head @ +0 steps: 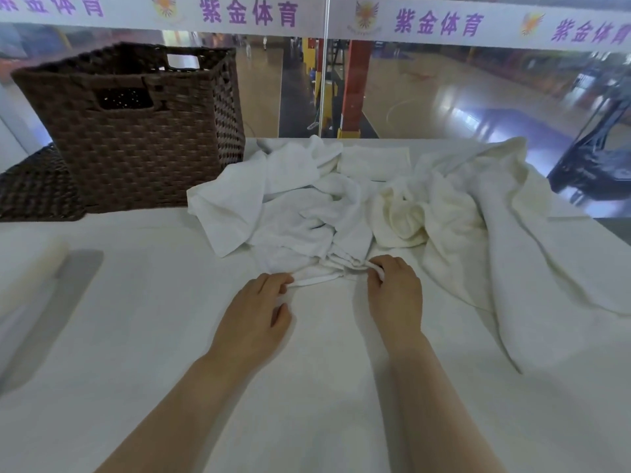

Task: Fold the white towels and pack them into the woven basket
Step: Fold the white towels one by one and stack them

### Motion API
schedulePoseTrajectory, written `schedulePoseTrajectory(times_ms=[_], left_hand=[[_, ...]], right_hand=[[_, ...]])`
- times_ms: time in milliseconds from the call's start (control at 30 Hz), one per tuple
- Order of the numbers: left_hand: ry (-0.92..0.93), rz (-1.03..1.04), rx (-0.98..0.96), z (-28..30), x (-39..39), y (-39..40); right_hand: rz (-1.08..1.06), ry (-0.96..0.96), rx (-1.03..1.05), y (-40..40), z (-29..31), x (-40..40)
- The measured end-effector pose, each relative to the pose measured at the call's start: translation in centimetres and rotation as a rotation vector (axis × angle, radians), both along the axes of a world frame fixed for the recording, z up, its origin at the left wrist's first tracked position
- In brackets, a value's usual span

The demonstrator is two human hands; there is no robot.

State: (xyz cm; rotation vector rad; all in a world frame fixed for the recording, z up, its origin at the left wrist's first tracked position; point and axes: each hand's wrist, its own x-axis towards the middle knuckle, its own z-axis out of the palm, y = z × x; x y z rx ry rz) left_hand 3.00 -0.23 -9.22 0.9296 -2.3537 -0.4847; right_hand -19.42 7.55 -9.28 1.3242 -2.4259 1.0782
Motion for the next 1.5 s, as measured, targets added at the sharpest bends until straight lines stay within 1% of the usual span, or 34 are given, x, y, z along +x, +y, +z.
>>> schedulePoseTrajectory(times_ms=[133, 233, 333, 433, 500, 567, 633, 700, 767, 833, 900, 967, 1033, 1100, 1200, 1233, 1333, 1400, 1433, 1500], left_hand=[[0.059, 0.005, 0.028, 0.2, 0.2, 0.1], [0.120, -0.009, 0.086, 0.4, 0.4, 0.1], [0.213, -0.018, 0.141, 0.8, 0.4, 0.1], [0.326, -0.021, 0.200, 1.4, 0.5, 0.4], [0.365, -0.032, 0.229, 1.8, 0.5, 0.6], [0.371, -0.048, 0.255, 2.0, 0.5, 0.8], [0.335, -0.089, 0.275, 2.0, 0.6, 0.9], [0.294, -0.136, 0.314, 1.8, 0.8, 0.9], [0.301, -0.168, 0.364, 1.8, 0.9, 0.9], [0.336, -0.166, 0.388, 2.0, 0.9, 1.0], [0.355, -0.141, 0.370, 2.2, 0.9, 1.0], [0.384, -0.117, 0.389, 2.5, 1.0, 1.0], [0.456, -0.080, 0.425, 2.8, 1.1, 1.0], [0.567, -0.015, 0.446, 3.0, 1.2, 1.1], [0.812, 0.136, 0.488, 3.5, 2.0, 0.2], [0.847, 0.165, 0.482, 3.6, 2.6, -0.2], [0.794, 0.192, 0.427, 3.4, 4.2, -0.8], [0.717, 0.141, 0.376, 3.3, 4.6, -0.3], [0.646, 0.087, 0.306, 3.2, 4.6, 0.1], [0.462, -0.079, 0.081, 3.0, 4.2, 0.7]], right_hand=[[0.090, -0.237, -0.155, 0.3, 1.4, 0.9], [0.234, -0.302, -0.232, 0.9, 2.8, 3.2], [0.338, -0.283, -0.259, 1.0, 2.9, 5.1], [0.427, -0.254, -0.194, 0.7, 2.3, 6.5], [0.486, -0.244, -0.151, 0.8, 2.2, 7.1], [0.559, -0.198, -0.144, 1.1, 2.0, 7.4], [0.630, -0.175, -0.147, 1.5, 1.6, 7.8], [0.671, -0.210, -0.130, 1.9, 1.3, 8.3], [0.680, -0.259, -0.136, 2.4, 1.3, 8.6], [0.662, -0.298, -0.156, 2.8, 1.6, 8.5], [0.625, -0.324, -0.141, 3.1, 1.9, 8.3], [0.600, -0.332, -0.091, 3.2, 2.0, 8.1], [0.591, -0.308, -0.025, 3.5, 2.0, 7.7], [0.555, -0.240, 0.049, 4.0, 1.7, 6.8], [0.436, -0.133, 0.157, 4.7, 1.0, 5.2], [0.386, -0.118, 0.172, 4.8, 0.9, 4.9], [0.126, -0.099, 0.174, 4.8, 0.5, 4.6], [-0.021, -0.040, 0.231, 4.6, 0.3, 4.7], [-0.039, 0.017, 0.290, 4.6, 0.4, 5.0], [0.025, 0.077, 0.388, 4.5, 0.5, 5.6]])
